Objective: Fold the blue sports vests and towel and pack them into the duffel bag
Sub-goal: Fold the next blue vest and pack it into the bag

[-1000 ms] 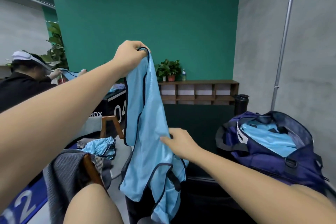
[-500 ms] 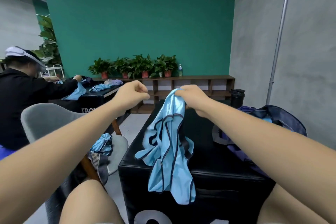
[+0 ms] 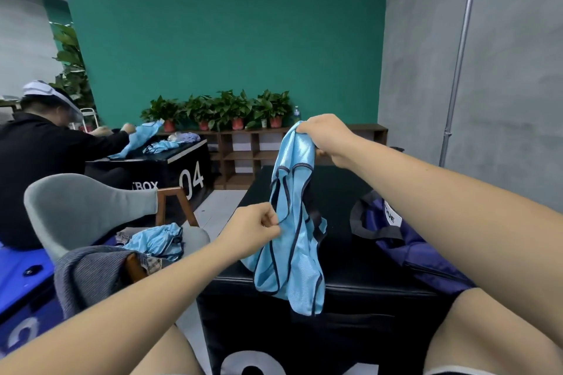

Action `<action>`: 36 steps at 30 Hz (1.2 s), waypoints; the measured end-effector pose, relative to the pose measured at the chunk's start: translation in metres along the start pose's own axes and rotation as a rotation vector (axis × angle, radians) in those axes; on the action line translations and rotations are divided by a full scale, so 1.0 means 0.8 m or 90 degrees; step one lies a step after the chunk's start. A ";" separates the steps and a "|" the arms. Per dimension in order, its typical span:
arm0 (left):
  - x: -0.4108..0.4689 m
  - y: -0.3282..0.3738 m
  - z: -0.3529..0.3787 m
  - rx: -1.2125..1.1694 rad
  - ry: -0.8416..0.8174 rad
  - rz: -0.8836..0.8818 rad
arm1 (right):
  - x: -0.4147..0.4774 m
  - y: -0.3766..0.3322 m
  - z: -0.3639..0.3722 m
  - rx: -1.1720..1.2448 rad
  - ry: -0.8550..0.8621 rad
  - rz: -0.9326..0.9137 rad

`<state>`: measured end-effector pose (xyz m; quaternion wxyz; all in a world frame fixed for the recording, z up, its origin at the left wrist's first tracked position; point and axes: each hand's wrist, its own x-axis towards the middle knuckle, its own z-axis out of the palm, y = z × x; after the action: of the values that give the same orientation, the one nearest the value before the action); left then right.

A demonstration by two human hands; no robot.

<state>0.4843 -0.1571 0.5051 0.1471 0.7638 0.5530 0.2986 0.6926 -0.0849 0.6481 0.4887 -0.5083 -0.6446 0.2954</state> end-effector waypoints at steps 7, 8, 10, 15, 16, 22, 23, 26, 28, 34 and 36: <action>0.006 0.017 -0.021 -0.160 0.130 0.042 | 0.002 0.007 -0.008 -0.007 -0.001 0.014; 0.002 0.022 -0.020 -0.180 0.157 0.075 | 0.002 0.007 -0.008 -0.003 -0.001 0.017; -0.004 0.029 -0.014 -0.173 0.176 0.152 | 0.003 0.008 -0.008 0.004 0.003 0.023; -0.007 0.032 0.012 -0.049 0.139 0.196 | 0.000 0.004 -0.008 -0.004 0.004 0.030; -0.006 0.032 0.017 -0.024 0.141 0.186 | 0.001 0.004 -0.009 -0.007 0.003 0.029; 0.004 0.034 0.033 0.068 0.047 0.071 | -0.001 -0.002 -0.011 -0.022 -0.011 0.028; 0.004 0.036 0.035 0.073 0.023 0.050 | -0.002 -0.003 -0.011 -0.029 -0.017 0.026; 0.006 0.041 0.042 0.114 -0.025 0.036 | -0.005 -0.001 -0.008 -0.047 -0.038 0.024; 0.012 0.042 0.046 0.129 -0.055 0.043 | -0.007 0.001 -0.005 -0.053 -0.048 0.027; 0.018 0.055 0.034 -0.083 -0.080 -0.020 | -0.013 0.020 -0.009 -0.040 -0.042 0.045; 0.024 0.060 0.020 -0.151 -0.064 -0.031 | -0.021 0.031 -0.010 -0.025 -0.048 0.060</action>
<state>0.5347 -0.1541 0.5252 0.2711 0.7415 0.5242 0.3191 0.7091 -0.0938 0.6240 0.4396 -0.5362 -0.6433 0.3247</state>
